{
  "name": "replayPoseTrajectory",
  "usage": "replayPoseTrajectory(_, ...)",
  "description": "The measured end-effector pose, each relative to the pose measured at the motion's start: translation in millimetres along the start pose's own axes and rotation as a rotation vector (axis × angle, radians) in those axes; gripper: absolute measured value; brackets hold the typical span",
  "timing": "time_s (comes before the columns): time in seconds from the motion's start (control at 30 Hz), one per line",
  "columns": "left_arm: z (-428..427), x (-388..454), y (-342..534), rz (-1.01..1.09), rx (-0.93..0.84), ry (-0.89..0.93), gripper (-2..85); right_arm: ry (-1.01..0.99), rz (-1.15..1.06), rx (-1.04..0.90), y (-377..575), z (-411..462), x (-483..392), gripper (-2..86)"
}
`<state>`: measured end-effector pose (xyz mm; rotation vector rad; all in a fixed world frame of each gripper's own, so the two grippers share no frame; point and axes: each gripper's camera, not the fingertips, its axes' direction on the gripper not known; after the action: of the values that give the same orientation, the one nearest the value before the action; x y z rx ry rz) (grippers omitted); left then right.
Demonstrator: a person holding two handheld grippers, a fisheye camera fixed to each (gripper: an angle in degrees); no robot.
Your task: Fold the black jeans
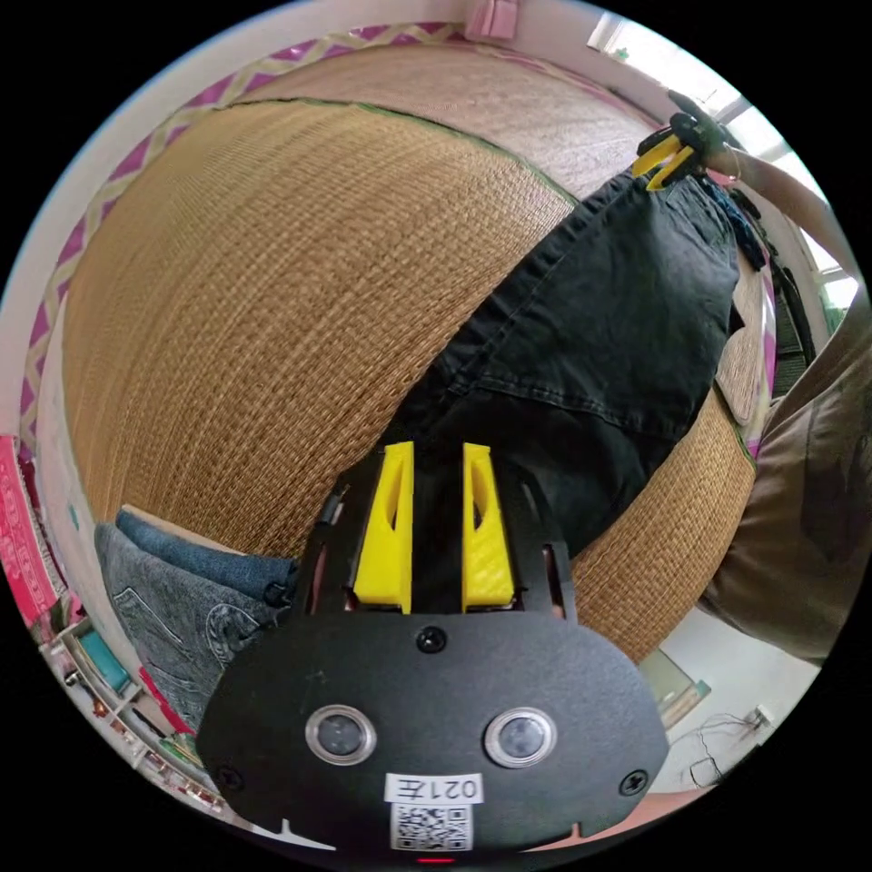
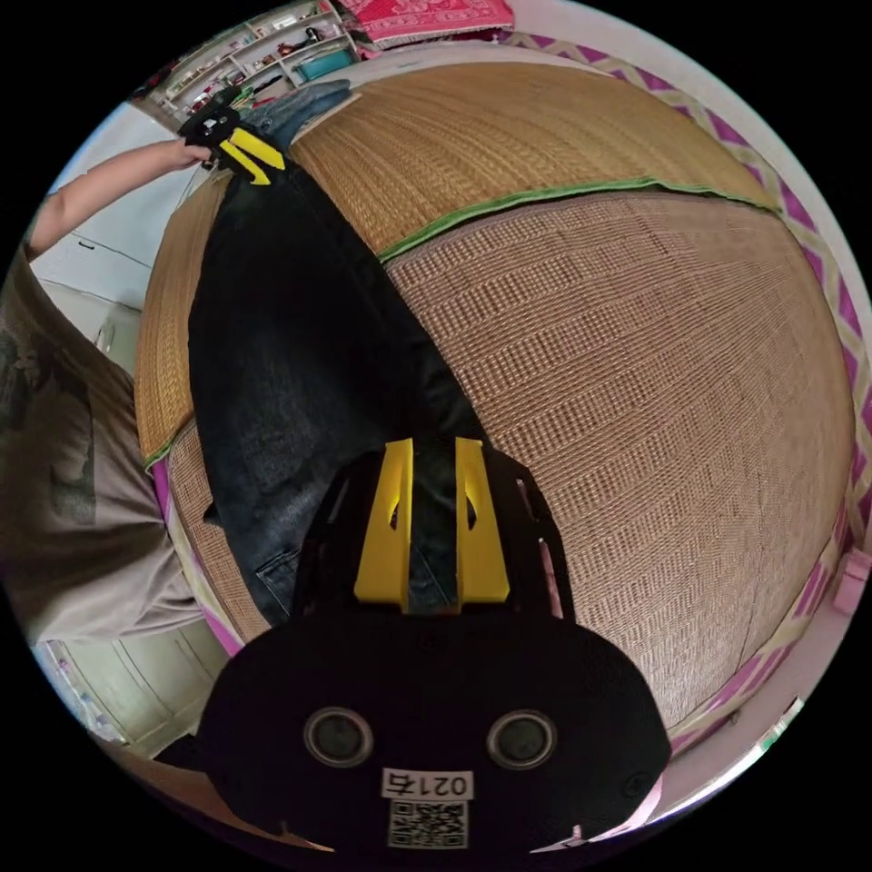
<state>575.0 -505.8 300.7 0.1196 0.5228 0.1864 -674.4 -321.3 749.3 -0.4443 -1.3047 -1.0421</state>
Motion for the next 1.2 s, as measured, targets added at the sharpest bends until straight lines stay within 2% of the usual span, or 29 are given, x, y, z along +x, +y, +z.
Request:
replayPoseTrajectory(0.07,-4,-1,-5,-0.003,0.017,-0.01,0.4,-0.03,0.015,0.028,5,-18,8,3.1)
replayPoseTrajectory(0.3,-34,-16,-11,-0.075,0.125,0.012,-0.9,-0.067,0.101,0.18,27,-95,35,-0.1)
replayPoseTrajectory(0.43,13,-34,-22,-0.14,-0.001,0.042,-0.8,-0.074,0.195,0.114,20,-79,64,0.5)
replayPoseTrajectory(0.5,18,-39,-12,-0.158,0.013,0.058,-0.6,-0.126,0.232,0.037,18,-68,76,1.8)
replayPoseTrajectory(0.6,15,-50,37,-0.284,0.008,-0.015,-0.1,-0.099,0.271,0.006,34,-86,82,5.6)
replayPoseTrajectory(0.77,-17,-51,214,-0.609,0.227,0.01,1.5,-0.05,0.313,0.106,78,-130,68,7.8)
replayPoseTrajectory(0.93,18,-18,332,-0.899,0.197,-0.038,5.6,-0.117,0.297,0.249,91,-146,22,6.7)
replayPoseTrajectory(1.07,68,-14,409,-1.105,0.267,0.107,7.4,-0.189,0.273,0.245,93,-131,-13,6.2)
replayPoseTrajectory(1.2,101,-16,454,-1.157,0.309,0.186,8.4,-0.246,0.294,0.25,115,-126,-39,6.0)
